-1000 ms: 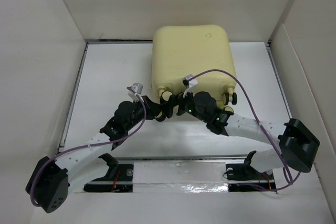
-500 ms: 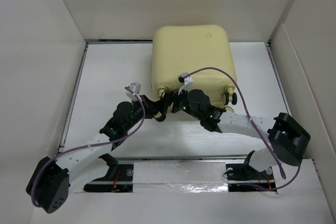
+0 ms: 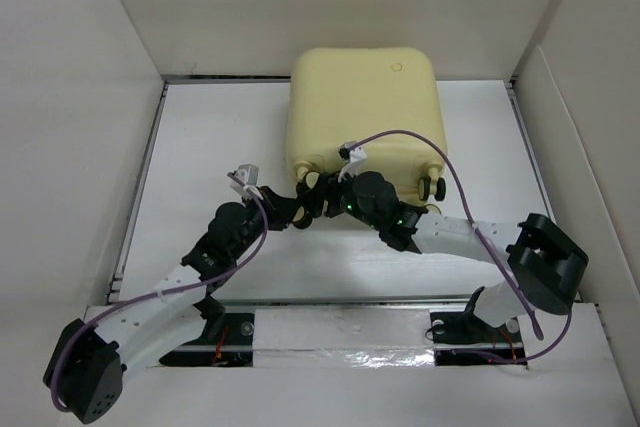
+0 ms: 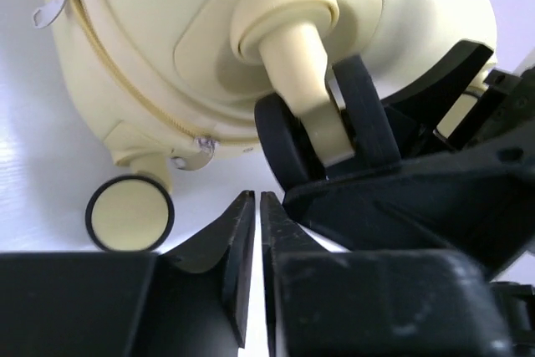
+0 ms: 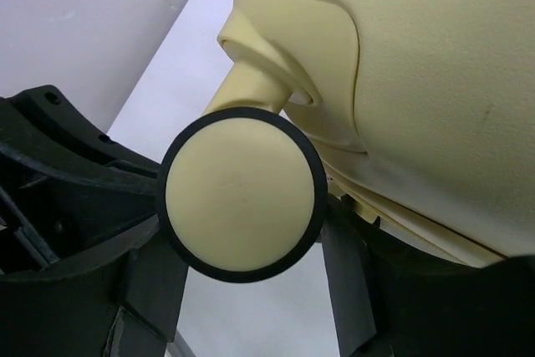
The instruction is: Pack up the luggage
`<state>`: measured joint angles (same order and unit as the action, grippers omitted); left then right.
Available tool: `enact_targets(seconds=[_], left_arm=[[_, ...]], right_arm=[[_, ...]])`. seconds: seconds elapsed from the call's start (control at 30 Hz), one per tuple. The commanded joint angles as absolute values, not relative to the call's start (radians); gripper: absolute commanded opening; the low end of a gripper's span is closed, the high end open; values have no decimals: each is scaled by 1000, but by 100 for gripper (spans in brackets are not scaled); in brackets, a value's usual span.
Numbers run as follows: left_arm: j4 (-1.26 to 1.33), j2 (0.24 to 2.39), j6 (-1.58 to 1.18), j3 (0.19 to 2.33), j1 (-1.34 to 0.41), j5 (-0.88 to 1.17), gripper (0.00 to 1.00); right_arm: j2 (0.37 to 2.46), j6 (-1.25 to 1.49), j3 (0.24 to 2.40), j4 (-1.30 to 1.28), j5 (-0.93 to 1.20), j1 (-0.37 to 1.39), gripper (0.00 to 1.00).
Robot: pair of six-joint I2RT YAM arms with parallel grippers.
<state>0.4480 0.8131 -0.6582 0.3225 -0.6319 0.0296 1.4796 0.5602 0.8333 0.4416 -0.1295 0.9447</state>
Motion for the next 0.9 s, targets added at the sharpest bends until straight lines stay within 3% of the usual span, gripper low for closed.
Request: enact_targets(seconds=[0.0,0.17,0.57,0.87], left_arm=[[459,753,-631,287,-652,22,7],[575,848,-589,239,-718,-98,22],[793,1106,-512,316,-792,-449,31],[1021,1279,-382,362,-792,-488,37]], right_arm=[[1450,522,913,525,-216,927,9],[1436,474,957,463,-230,946,1],[1428,428,1034,377,-178,946,0],[1442,425,1049,376,-141,946,0]])
